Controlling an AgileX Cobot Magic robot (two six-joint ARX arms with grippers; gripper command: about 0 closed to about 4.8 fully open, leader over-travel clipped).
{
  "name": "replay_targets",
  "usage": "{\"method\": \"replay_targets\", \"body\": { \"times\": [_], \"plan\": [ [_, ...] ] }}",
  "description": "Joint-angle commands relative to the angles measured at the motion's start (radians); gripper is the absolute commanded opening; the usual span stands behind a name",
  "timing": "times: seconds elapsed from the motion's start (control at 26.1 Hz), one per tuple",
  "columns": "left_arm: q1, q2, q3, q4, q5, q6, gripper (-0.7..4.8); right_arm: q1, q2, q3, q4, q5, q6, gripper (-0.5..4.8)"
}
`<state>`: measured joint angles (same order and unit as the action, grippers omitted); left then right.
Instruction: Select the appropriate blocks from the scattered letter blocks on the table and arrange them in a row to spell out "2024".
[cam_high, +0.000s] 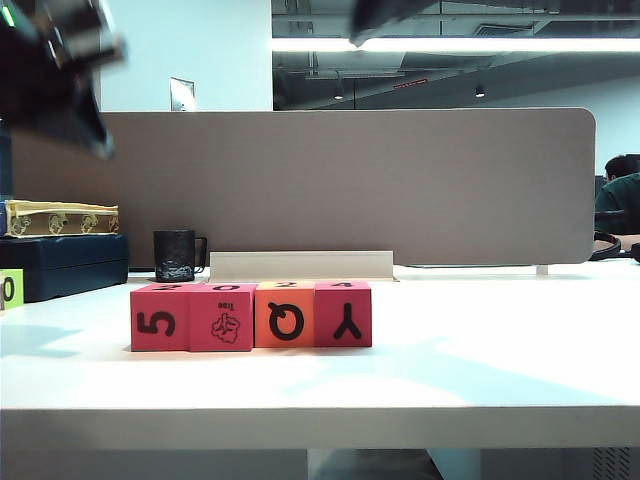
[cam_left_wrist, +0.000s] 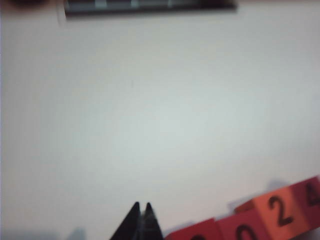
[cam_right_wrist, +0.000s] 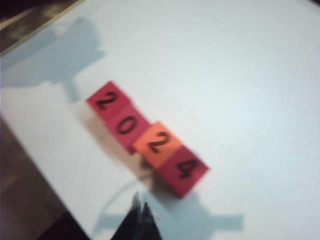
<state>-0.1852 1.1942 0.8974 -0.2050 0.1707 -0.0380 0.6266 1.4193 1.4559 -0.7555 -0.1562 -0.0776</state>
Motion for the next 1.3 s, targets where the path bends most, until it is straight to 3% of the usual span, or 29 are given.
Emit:
{"method": "replay_targets", "body": {
  "times": [0.04, 0.34, 0.57, 0.73, 0.99, 1.3],
  "plan": [
    [0.001, -0.141, -0.061, 0.005, -0.005, 0.043, -0.06, -0.079, -0.048, -0.045, 0.006, -0.003, -0.006, -0.02],
    [0.001, -0.456, -0.319, 0.02, -0.021, 0.044, -0.06, -0.236, -0.178, -0.364, 0.196, -0.064, -0.001, -0.01],
    [0.001, -0.659, -0.49, 0.002, -0.064, -0.096, -0.06, -0.267, -0.231, -0.623, 0.365, -0.065, 0.034, -0.01],
    [0.001, -0.786, -0.577, -0.052, -0.063, -0.1, -0.06, -0.267, -0.235, -0.819, 0.531, -0.091, 0.109, -0.01],
    [0.001, -0.799, -0.59, -0.039, -0.051, -0.165, -0.06, -0.267, -0.234, -0.855, 0.581, -0.11, 0.115, -0.01],
    [0.001, -0.8, -0.59, -0.04, -0.052, -0.164, -0.06, -0.265, -0.234, -0.855, 0.566, -0.115, 0.114, -0.01]
  ]
}}
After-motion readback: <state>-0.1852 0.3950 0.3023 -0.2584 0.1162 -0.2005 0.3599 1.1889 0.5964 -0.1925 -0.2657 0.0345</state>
